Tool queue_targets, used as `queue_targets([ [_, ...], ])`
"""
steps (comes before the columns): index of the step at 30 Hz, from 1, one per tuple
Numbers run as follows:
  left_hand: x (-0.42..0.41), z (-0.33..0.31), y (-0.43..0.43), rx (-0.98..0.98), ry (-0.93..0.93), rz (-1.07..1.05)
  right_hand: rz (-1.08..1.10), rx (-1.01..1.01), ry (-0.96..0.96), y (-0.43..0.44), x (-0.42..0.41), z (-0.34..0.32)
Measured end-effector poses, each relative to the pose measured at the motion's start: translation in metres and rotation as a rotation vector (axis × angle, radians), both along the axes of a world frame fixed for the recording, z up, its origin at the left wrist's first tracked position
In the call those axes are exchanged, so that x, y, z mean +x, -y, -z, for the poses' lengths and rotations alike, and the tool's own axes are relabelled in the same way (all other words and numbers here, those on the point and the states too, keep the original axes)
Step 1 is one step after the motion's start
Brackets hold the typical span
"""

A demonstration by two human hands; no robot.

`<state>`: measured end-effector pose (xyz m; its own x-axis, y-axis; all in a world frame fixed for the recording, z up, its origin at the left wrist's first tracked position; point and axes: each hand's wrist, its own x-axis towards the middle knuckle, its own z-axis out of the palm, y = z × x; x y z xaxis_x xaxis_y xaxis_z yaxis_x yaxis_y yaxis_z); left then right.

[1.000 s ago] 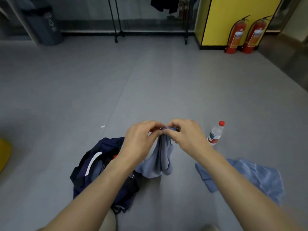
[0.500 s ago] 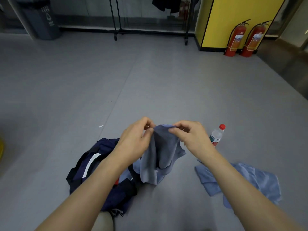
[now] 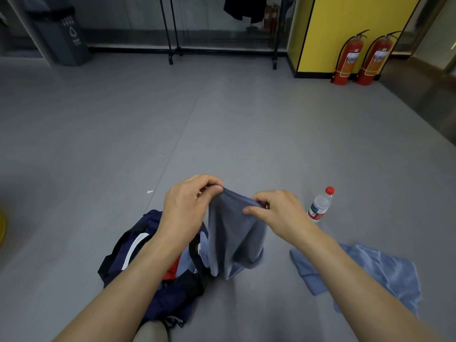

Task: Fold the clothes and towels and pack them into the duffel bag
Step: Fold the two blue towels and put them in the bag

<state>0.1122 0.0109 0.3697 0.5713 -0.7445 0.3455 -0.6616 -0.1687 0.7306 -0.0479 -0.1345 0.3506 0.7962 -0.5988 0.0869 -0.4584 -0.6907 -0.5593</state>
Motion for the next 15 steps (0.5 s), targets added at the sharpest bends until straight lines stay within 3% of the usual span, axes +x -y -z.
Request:
queue_targets([
  [5,0.014,0.001,-0.006,0.071,0.032,-0.072,0.024,-0.097,-0.077,0.022,-0.026,-0.003],
  [9,0.022,0.010,-0.005,0.099,-0.132,-0.062,0.074,-0.047,-0.111,0.044,-0.052,-0.006],
  [15,0.021,0.034,0.006,0.156,-0.133,-0.056,0.120,-0.020,-0.180,0.079,-0.066,-0.004],
])
